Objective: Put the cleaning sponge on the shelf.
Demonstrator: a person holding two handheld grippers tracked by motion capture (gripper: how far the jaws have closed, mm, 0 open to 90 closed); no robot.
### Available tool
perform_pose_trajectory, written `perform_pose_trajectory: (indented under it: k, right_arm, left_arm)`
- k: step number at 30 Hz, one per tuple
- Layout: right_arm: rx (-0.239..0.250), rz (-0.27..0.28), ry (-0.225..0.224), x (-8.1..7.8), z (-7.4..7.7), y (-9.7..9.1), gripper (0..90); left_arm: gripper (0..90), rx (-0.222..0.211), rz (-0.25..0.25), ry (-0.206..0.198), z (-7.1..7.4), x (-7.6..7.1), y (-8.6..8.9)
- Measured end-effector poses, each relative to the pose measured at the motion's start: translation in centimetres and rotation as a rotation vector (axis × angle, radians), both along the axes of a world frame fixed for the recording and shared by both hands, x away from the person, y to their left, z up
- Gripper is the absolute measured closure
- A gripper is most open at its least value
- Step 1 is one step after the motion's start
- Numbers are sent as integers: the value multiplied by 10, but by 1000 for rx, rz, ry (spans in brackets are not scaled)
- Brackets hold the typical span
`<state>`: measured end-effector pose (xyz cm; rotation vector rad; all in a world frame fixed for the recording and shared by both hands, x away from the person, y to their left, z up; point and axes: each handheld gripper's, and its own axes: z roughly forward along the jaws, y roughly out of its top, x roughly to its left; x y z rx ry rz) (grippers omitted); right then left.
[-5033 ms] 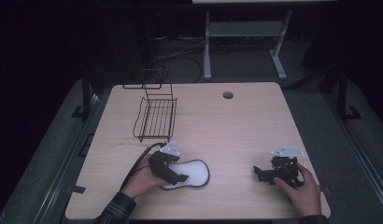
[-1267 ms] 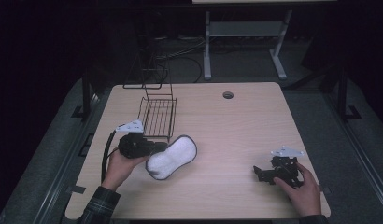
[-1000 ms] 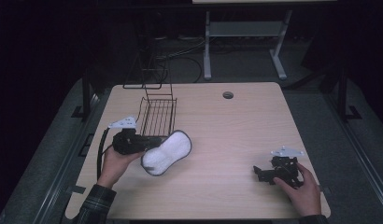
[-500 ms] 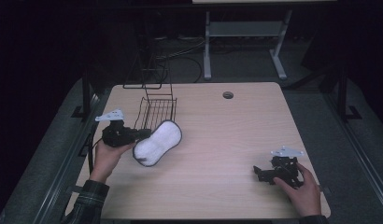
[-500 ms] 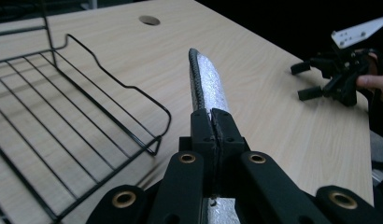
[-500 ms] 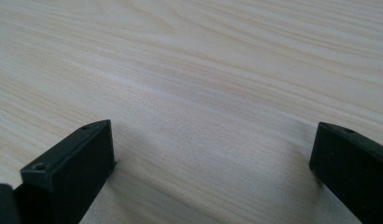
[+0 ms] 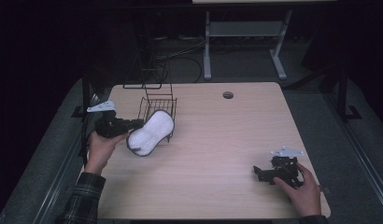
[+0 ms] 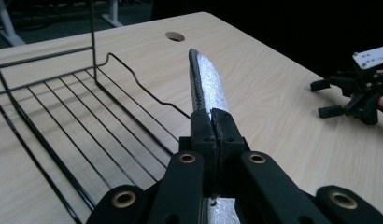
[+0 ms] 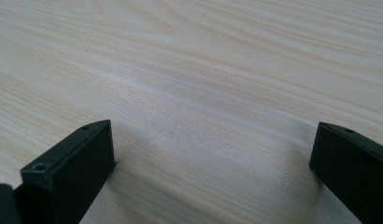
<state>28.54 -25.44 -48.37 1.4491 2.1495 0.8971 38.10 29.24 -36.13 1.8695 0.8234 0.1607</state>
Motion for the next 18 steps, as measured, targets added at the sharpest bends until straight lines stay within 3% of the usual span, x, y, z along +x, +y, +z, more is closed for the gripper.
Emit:
perform_pose_trajectory:
  k: [18]
  right_arm:
    - [0,0,0,0,0,0,0]
  left_arm:
    - [893,-26,75,0,3,33,16]
